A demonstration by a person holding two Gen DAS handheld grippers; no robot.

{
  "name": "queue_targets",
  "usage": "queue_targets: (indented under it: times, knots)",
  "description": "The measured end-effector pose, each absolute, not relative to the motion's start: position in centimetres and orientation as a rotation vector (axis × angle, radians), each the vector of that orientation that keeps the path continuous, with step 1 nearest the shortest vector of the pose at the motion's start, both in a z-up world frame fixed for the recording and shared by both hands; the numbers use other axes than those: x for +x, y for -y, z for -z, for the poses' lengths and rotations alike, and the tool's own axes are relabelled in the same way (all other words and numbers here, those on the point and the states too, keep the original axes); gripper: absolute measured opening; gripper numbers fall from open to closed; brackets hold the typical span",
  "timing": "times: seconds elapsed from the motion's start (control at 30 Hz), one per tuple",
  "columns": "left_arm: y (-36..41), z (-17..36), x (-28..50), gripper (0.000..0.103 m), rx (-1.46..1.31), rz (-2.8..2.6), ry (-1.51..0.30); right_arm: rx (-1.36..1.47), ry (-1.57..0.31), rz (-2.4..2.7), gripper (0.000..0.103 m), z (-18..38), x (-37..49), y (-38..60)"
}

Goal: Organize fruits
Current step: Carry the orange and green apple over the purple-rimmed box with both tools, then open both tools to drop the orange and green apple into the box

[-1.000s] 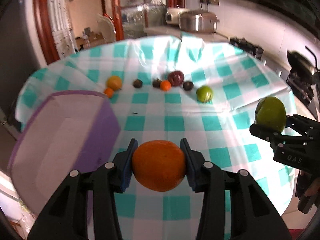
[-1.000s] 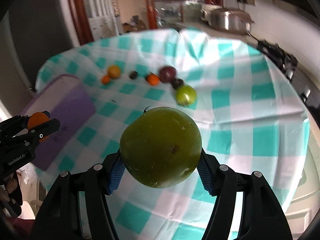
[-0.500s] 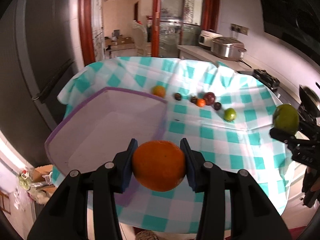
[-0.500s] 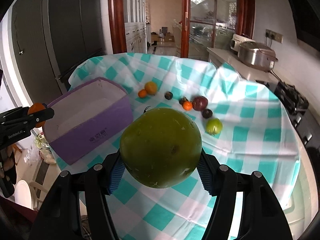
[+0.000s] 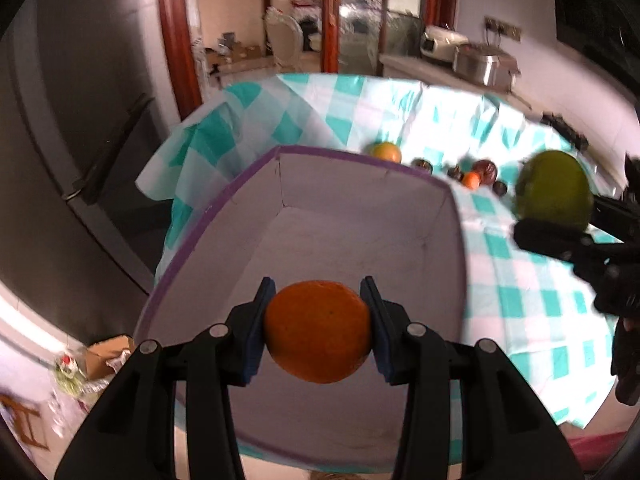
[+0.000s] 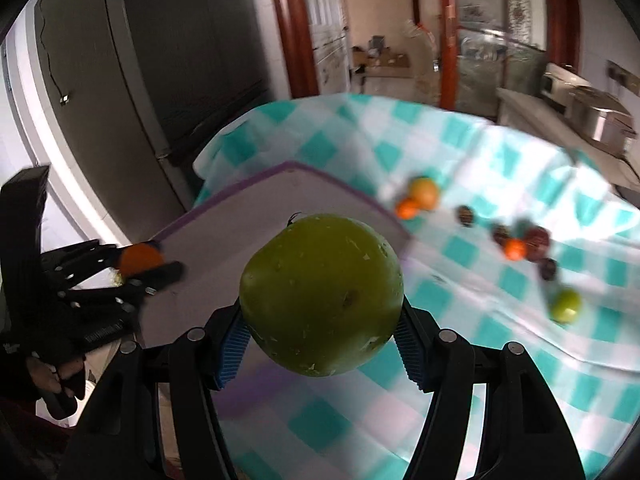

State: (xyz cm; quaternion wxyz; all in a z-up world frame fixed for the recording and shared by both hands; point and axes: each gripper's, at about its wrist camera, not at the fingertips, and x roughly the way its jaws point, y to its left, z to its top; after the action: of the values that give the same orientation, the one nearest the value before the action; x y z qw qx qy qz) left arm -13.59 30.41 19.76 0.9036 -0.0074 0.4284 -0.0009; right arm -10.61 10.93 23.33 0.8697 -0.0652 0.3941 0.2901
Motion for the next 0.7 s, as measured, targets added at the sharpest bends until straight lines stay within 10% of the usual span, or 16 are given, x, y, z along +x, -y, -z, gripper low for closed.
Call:
queue_targets:
  times: [0.7]
  knots:
    - [-35.3,-8.1,-4.8,0.044,0.116,0.192,-1.324,-0.449,-1.211,-0.498,0.063,-10.2,-2.8,-24.2]
